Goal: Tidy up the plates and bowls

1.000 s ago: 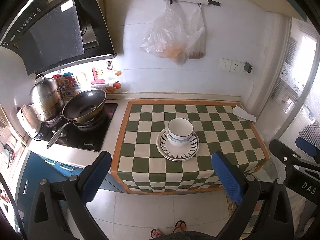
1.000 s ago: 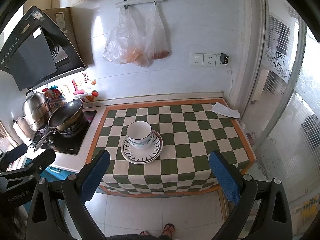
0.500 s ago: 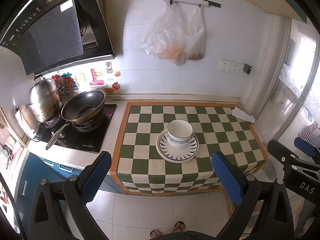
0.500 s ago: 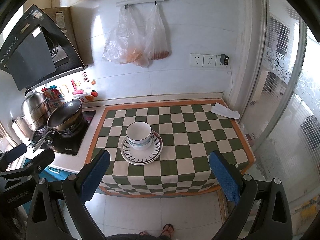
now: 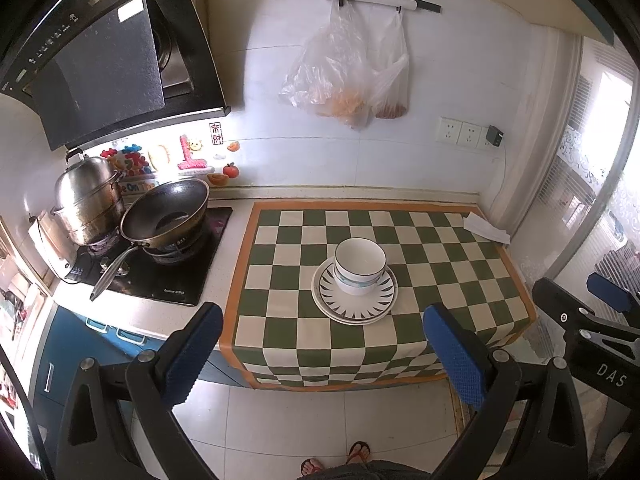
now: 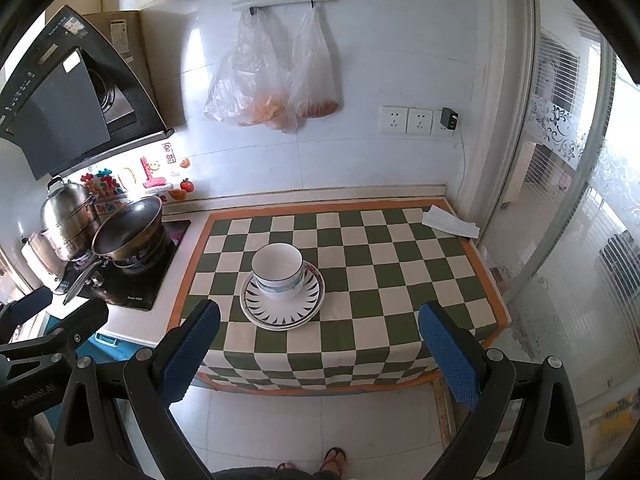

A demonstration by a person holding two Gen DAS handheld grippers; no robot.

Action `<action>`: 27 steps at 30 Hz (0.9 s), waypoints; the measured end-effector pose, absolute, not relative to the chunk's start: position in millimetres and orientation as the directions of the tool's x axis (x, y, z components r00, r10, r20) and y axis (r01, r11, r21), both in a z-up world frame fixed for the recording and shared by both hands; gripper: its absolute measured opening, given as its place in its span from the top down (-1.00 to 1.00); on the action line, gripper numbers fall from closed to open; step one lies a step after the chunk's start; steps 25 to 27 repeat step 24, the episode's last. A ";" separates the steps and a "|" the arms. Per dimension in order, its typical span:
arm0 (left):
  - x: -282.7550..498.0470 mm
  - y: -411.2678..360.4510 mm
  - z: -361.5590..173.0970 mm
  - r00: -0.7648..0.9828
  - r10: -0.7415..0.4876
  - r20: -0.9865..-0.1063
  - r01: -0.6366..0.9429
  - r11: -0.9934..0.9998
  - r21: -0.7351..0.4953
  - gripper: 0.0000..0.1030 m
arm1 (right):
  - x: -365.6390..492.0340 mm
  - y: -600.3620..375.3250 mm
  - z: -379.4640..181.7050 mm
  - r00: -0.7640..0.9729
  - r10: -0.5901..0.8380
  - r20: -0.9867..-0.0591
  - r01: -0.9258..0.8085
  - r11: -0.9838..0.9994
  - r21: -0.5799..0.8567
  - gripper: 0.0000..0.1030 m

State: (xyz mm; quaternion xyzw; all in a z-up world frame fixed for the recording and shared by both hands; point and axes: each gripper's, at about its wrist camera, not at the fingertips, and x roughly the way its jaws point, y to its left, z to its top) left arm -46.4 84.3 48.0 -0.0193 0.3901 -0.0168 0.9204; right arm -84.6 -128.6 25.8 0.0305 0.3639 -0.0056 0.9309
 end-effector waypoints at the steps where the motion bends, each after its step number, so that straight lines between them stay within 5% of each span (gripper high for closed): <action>1: -46.1 84.7 47.8 0.695 -0.047 -0.718 0.016 0.999 -0.050 -0.99 | -83.2 -128.3 25.2 0.735 0.011 -0.678 0.032 0.998 0.051 -0.97; 27: -42.7 85.9 47.7 0.699 -0.044 -0.714 0.006 0.998 -0.055 -0.99 | -79.1 -128.7 24.9 0.735 0.014 -0.678 0.027 0.998 0.049 -0.97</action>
